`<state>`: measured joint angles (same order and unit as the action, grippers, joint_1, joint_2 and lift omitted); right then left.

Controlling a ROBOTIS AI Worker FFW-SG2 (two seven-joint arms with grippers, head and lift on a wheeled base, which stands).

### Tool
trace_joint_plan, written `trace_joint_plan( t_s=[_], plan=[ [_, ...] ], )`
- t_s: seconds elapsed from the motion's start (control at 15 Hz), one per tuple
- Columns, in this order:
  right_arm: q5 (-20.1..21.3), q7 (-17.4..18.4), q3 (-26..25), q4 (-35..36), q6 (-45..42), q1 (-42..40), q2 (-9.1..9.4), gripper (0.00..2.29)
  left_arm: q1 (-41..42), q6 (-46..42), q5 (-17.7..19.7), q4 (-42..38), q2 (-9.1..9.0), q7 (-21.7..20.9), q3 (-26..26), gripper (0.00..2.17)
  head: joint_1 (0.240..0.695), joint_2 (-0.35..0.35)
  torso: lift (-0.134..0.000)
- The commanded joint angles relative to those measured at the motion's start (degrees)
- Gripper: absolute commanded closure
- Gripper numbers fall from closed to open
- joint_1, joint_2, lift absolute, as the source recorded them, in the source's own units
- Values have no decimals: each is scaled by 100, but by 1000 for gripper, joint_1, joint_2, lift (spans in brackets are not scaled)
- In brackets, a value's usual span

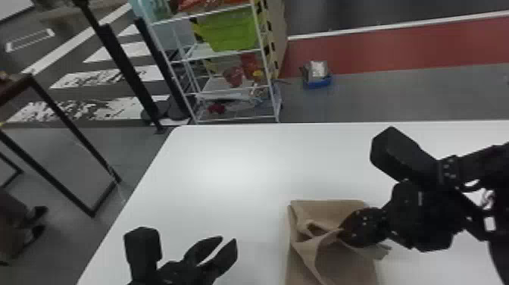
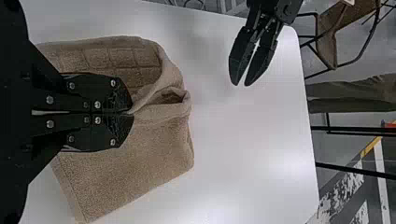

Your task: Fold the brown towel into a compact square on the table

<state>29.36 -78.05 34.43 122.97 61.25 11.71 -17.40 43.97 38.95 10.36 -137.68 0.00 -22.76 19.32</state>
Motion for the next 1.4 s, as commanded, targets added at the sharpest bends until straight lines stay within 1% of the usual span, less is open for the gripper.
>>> trace_joint_plan(
  t_s=[0.0, 0.13, 0.2, 0.27, 0.4, 0.53, 0.73, 0.87, 1.0, 1.2, 1.27, 1.33],
  plan=[
    [0, -28, -50, -1, 6, -11, 0, 1747, 33, 127, 62, -74, -15, -282, -16, 893, 695, 350, -124],
    [-9, -28, -77, -1, 6, -11, 0, 1750, 112, 180, 185, -145, -15, -378, -16, 1406, 695, 350, -124],
    [-9, -28, -77, -1, 6, -11, 0, 1747, 156, 180, 229, -180, -15, -414, -16, 1440, 695, 350, -124],
    [-9, -28, -77, -1, 6, -11, 0, 1747, 182, 197, 291, -215, -15, -422, -16, 1777, 695, 350, -124],
    [0, -28, -77, -1, 42, -2, 0, 1747, 191, 197, 379, -215, -15, -686, 2, 1801, 695, 350, -124],
    [-9, -28, -77, -1, 59, -2, 0, 1747, 191, 250, 722, -224, -15, -1108, 99, 1801, 695, 350, -124],
    [0, -28, -138, 26, 77, -29, -9, 1747, 156, 795, 783, -277, -15, -1635, 55, 1801, 695, 350, -124],
    [0, -28, -138, 26, 77, -29, -9, 1747, 77, 1217, 827, -277, -15, -1890, 2, 1801, 695, 350, -124],
    [0, -28, -138, 26, 77, -29, -9, 1750, 15, 1234, 818, -259, -15, -1925, -121, 1804, 695, 335, -124],
    [-9, -28, -138, 43, 77, -55, -26, 1750, -134, 1234, 915, -241, -15, -1996, -183, 1801, 695, 313, -124],
    [0, -28, -138, 43, 94, -55, -26, 1747, -213, 1234, 897, -189, -15, -2022, -262, 1801, 695, 307, -124],
    [0, -28, -130, 70, 94, -73, -26, 1747, -319, 1234, 801, -110, -15, -1987, -394, 1801, 695, 301, -124]
  ],
)
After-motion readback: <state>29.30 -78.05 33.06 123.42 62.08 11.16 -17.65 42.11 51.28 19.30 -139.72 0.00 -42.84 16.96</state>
